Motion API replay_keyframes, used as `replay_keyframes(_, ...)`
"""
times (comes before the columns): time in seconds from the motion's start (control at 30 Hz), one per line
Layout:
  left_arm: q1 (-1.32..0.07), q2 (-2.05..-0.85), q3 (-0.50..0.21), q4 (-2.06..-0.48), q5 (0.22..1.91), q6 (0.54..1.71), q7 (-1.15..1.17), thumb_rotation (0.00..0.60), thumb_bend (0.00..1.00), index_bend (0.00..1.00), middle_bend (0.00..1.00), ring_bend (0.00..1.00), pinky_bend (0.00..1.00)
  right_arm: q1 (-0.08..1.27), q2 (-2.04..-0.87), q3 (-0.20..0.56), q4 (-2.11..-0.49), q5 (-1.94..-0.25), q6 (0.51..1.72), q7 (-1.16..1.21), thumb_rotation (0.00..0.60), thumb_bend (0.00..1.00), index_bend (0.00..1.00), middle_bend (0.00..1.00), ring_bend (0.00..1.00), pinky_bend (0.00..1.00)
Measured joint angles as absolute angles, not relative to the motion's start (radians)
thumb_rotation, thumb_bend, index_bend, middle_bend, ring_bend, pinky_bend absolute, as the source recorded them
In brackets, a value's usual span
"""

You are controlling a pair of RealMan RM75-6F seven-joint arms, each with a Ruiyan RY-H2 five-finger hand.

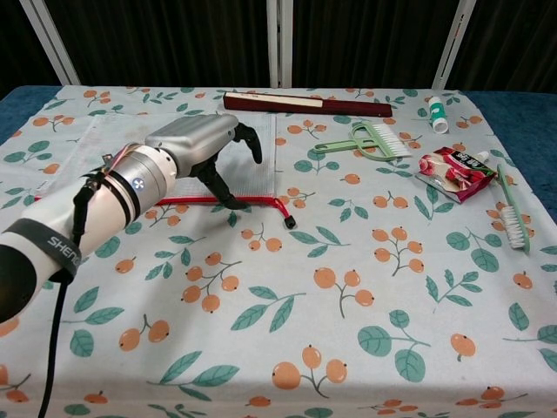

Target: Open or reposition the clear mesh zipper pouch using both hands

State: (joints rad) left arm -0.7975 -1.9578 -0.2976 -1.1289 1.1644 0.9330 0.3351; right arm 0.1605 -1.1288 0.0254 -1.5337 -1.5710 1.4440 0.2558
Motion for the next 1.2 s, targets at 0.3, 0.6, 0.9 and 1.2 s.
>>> replay_keyframes(0.3, -0.871, -1.96, -0.273, -1.088, 1.184, 0.83, 0.321, 0.6, 0.26, 0.47, 0.21, 0.16, 0.17, 0.146, -1.116, 0.027, -1.553, -1.564, 1.456, 0.239, 0.6, 0.18, 0.04, 0.1, 0.0, 0.0)
replay_keyframes(0.6, -0.917, -1.982, -0.269, -1.054, 1.153, 0.8, 0.358, 0.6, 0.27, 0.49, 0.21, 0.16, 0.17, 0.145, -1.12, 0.031, -1.548, -1.561, 1.451, 0.244, 0.6, 0.18, 0.04, 0.1, 0.0, 0.0)
replay_keyframes(0.9, -0.932, -1.978, -0.257, -1.053, 1.135, 0.796, 0.405, 0.6, 0.31, 0.51, 0.21, 0.16, 0.17, 0.141, -1.119, 0.034, -1.543, -1.559, 1.454, 0.252, 0.6, 0.18, 0.04, 0.1, 0.0, 0.0)
replay_keyframes(1.2, -0.947, -1.987, -0.248, -1.061, 1.116, 0.807, 0.443, 0.6, 0.31, 0.48, 0.21, 0.16, 0.17, 0.136, -1.121, 0.034, -1.536, -1.558, 1.455, 0.261, 0.6, 0.18, 0.04, 0.1, 0.0, 0.0)
